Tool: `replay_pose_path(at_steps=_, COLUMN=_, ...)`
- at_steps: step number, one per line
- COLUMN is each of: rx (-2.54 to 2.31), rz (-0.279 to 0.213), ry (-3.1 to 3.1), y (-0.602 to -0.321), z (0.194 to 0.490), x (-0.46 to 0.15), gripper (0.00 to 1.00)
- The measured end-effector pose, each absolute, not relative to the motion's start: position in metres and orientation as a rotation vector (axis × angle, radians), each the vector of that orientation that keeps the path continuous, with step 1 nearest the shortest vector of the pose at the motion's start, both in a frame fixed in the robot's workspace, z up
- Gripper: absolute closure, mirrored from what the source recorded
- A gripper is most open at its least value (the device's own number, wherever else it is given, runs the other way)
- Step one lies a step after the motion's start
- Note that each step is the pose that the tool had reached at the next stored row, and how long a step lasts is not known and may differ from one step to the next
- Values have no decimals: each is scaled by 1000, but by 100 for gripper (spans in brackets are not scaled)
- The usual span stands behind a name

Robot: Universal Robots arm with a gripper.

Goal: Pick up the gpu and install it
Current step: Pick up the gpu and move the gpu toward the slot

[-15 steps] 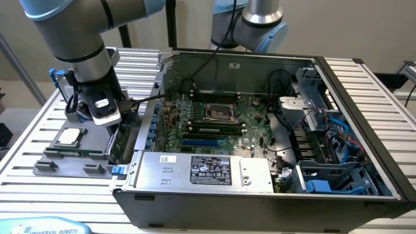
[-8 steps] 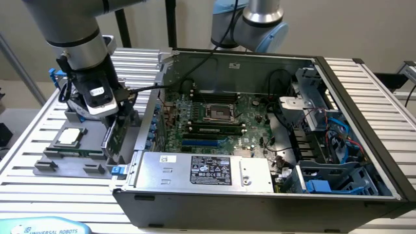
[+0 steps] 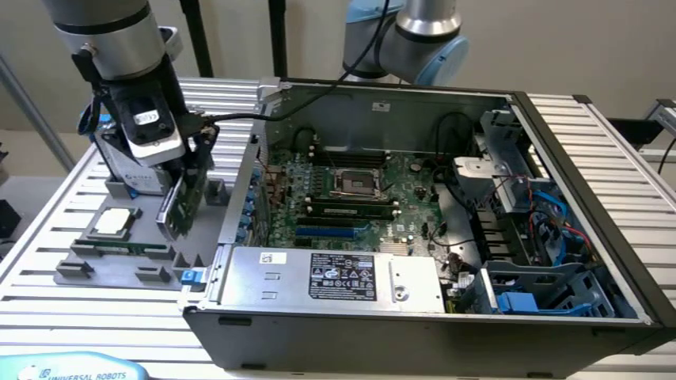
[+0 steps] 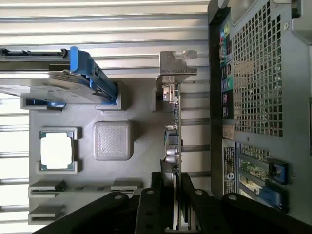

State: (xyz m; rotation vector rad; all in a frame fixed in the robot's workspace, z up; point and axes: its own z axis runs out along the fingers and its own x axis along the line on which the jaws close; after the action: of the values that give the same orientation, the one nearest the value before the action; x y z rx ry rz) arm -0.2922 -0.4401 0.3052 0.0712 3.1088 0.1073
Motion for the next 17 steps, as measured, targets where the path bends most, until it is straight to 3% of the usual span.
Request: replay_pose_path(at_steps=17, rx=71, rz=110, ry=3109, y=-441, z=382, x=-270, gripper=73)
